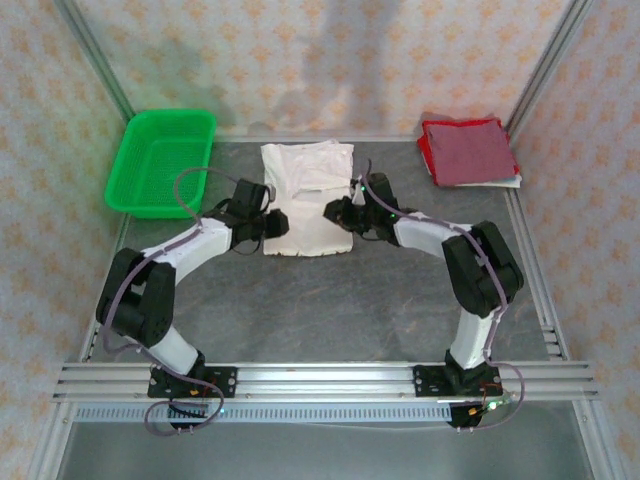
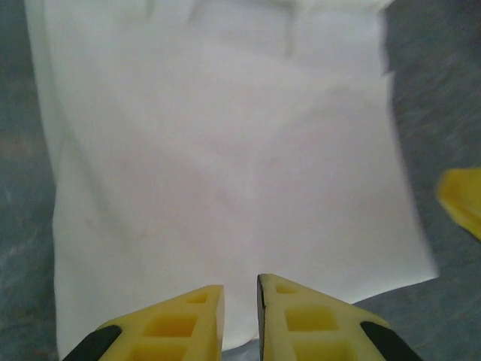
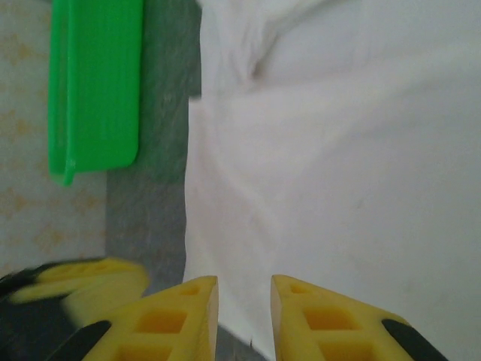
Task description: Fold and stack the t-shirts
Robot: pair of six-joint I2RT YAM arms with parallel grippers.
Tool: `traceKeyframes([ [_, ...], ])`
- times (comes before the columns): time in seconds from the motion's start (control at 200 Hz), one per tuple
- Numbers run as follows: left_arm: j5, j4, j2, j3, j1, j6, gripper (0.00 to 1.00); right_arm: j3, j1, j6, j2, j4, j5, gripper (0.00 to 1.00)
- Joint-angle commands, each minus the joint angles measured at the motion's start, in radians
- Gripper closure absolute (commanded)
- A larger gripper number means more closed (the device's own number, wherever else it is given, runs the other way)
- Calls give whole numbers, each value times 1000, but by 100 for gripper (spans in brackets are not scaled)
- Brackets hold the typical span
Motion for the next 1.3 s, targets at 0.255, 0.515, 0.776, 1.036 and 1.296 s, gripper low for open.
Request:
traceKeyframes([
  [0.255, -75, 58, 57, -201, 6, -64, 84, -181, -2, 25, 89, 85, 45, 79],
  [0.515, -112, -26, -80, -202, 12, -72, 83, -174, -2, 25, -15, 37, 22, 76],
  [0.776, -51, -61, -106, -163, 51, -121, 73, -198, -21, 27, -134, 18, 71, 67],
  [1.036, -27, -50, -14, -142, 34, -130, 67, -197, -24, 28, -117, 39, 62, 66],
  [1.296, -26, -5, 43, -123, 13, -120, 63, -199, -24, 26, -113, 44, 59, 66],
])
